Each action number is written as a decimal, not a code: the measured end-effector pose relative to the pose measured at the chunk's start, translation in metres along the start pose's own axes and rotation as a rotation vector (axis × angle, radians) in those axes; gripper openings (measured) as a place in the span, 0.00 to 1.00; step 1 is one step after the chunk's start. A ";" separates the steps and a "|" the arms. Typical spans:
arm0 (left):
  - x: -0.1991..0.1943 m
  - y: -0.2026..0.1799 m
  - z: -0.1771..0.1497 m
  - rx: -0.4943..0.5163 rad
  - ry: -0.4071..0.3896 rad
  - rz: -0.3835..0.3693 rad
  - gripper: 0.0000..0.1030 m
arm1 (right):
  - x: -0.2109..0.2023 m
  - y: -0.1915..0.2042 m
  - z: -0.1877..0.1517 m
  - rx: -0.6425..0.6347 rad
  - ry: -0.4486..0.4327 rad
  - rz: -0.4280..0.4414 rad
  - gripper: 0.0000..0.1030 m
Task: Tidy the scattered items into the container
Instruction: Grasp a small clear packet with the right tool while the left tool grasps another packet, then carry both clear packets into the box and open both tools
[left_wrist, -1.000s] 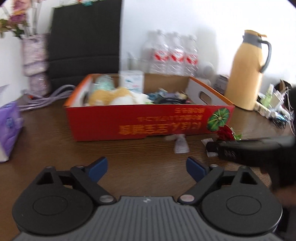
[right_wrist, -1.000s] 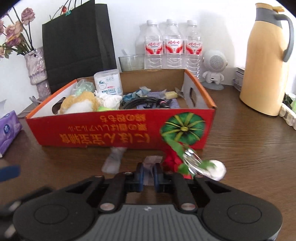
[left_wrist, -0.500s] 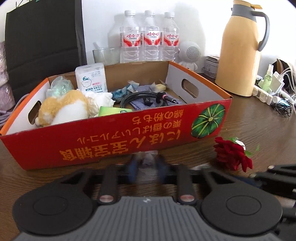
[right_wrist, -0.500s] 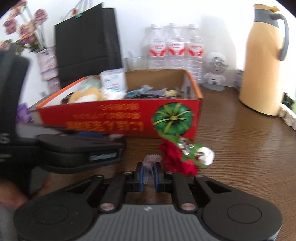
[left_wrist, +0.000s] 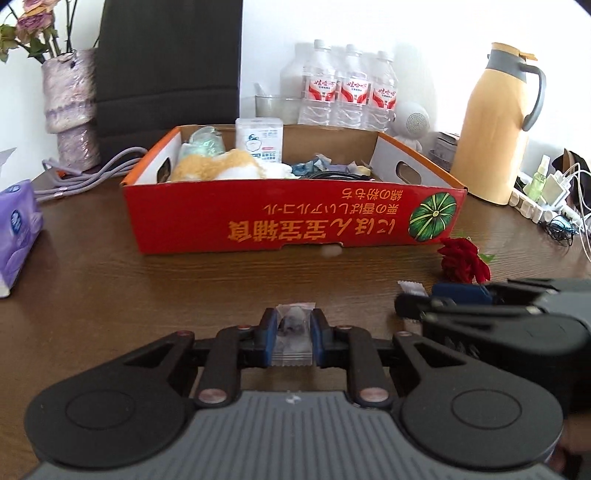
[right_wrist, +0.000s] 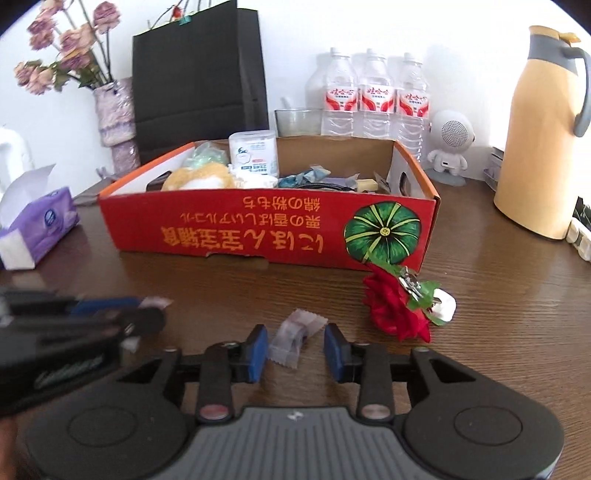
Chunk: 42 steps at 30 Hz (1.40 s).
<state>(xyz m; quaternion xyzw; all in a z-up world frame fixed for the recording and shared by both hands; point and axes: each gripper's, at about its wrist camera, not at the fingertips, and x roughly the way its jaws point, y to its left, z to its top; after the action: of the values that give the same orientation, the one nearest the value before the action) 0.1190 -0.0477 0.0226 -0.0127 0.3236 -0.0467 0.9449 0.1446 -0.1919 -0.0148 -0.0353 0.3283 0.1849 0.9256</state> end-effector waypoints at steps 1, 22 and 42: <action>-0.002 0.000 -0.001 0.004 -0.006 0.005 0.20 | 0.002 0.001 0.002 0.005 0.002 -0.013 0.35; -0.162 -0.021 -0.032 0.012 -0.474 0.189 0.20 | -0.167 0.062 -0.027 -0.104 -0.467 -0.046 0.14; -0.175 -0.035 0.011 0.009 -0.562 0.066 0.20 | -0.212 0.024 -0.036 -0.033 -0.631 -0.009 0.14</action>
<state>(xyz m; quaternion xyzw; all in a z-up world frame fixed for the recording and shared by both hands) -0.0148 -0.0654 0.1403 -0.0105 0.0492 -0.0120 0.9987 -0.0375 -0.2437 0.0895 0.0075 0.0218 0.1878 0.9819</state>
